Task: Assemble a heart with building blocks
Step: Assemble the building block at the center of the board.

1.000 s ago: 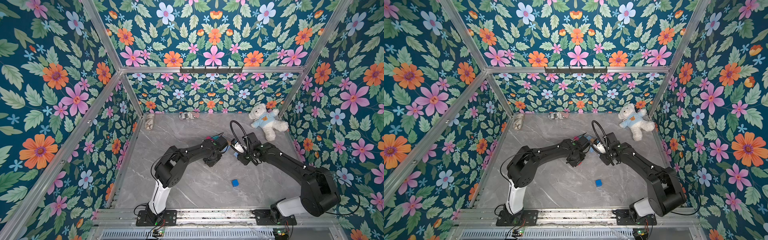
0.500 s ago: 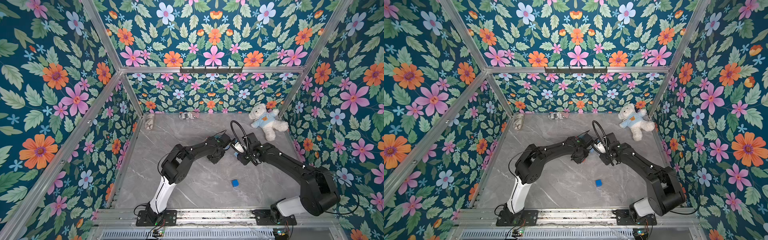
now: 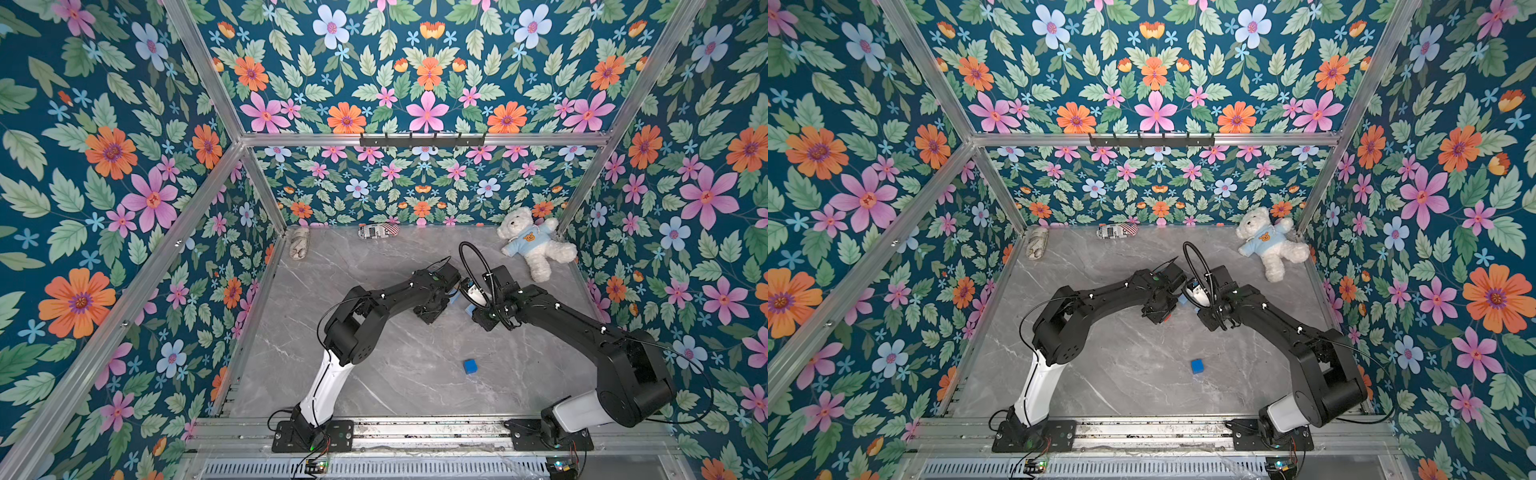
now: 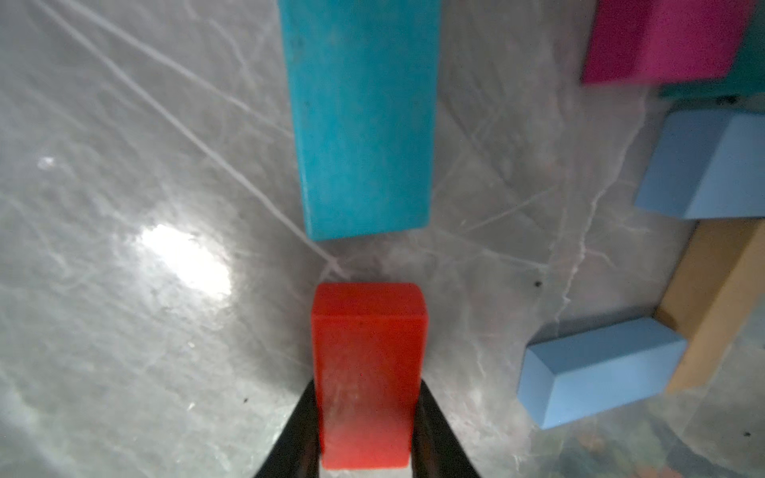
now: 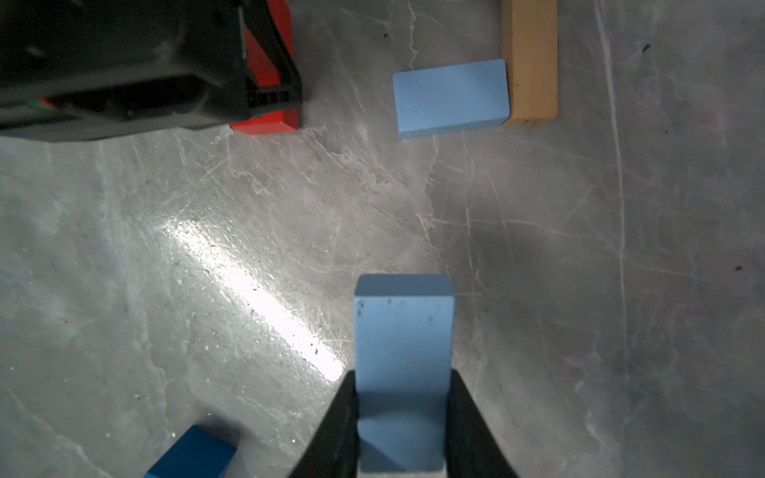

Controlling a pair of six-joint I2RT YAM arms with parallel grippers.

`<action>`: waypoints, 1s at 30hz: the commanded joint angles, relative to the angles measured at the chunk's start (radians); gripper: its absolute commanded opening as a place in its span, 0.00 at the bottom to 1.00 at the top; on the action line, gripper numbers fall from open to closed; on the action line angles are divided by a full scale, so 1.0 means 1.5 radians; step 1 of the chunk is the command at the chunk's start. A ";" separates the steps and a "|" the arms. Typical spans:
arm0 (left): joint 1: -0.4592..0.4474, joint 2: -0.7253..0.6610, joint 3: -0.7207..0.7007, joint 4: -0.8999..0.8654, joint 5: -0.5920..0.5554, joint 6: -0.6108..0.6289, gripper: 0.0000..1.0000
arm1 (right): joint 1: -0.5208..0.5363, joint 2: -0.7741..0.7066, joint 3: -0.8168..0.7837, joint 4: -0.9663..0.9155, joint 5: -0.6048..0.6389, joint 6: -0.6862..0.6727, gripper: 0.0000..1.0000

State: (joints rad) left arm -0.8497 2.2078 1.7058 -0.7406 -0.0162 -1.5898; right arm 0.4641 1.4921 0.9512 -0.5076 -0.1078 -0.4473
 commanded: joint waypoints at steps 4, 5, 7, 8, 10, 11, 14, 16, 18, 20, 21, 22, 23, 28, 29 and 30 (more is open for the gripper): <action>0.006 0.015 0.005 -0.031 -0.026 0.014 0.25 | 0.001 0.008 0.006 -0.010 -0.015 0.000 0.00; 0.007 0.015 0.006 -0.034 -0.027 0.015 0.25 | 0.001 0.009 0.007 -0.011 -0.016 0.000 0.00; 0.008 0.016 0.005 -0.036 -0.028 0.015 0.25 | 0.001 0.013 0.009 -0.010 -0.018 0.000 0.00; 0.008 0.015 0.005 -0.038 -0.029 0.015 0.25 | 0.001 0.015 0.010 -0.011 -0.019 0.000 0.00; 0.011 0.015 0.006 -0.039 -0.029 0.015 0.25 | 0.000 0.019 0.014 -0.013 -0.022 0.000 0.00; 0.011 0.015 0.005 -0.038 -0.029 0.015 0.25 | 0.001 0.021 0.015 -0.013 -0.024 0.000 0.00; 0.013 0.016 0.008 -0.042 -0.030 0.016 0.25 | 0.001 0.026 0.019 -0.016 -0.026 -0.001 0.00; 0.014 0.014 0.008 -0.045 -0.034 0.015 0.25 | 0.001 0.029 0.020 -0.015 -0.028 -0.001 0.00; 0.015 0.013 0.008 -0.045 -0.033 0.015 0.25 | 0.000 0.031 0.020 -0.014 -0.030 -0.001 0.00; 0.017 0.014 0.008 -0.044 -0.032 0.016 0.25 | 0.001 0.034 0.021 -0.014 -0.032 -0.001 0.00; 0.017 0.015 0.008 -0.045 -0.032 0.016 0.25 | 0.001 0.035 0.022 -0.014 -0.032 -0.001 0.00; 0.018 0.015 0.008 -0.046 -0.032 0.016 0.25 | 0.001 0.037 0.023 -0.014 -0.032 -0.001 0.00; 0.018 0.014 0.008 -0.049 -0.032 0.016 0.25 | 0.001 0.037 0.023 -0.015 -0.033 -0.002 0.00; 0.019 0.011 0.007 -0.055 -0.034 0.016 0.25 | 0.001 0.043 0.026 -0.015 -0.036 -0.003 0.00; 0.020 0.012 0.008 -0.055 -0.034 0.016 0.25 | 0.001 0.045 0.027 -0.015 -0.038 -0.003 0.00; 0.020 0.013 0.007 -0.055 -0.033 0.016 0.25 | 0.001 0.046 0.028 -0.015 -0.038 -0.003 0.00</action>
State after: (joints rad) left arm -0.8234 2.2166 1.7237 -0.7563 -0.0273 -1.5803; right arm 0.4644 1.5558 0.9859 -0.5247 -0.1524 -0.4473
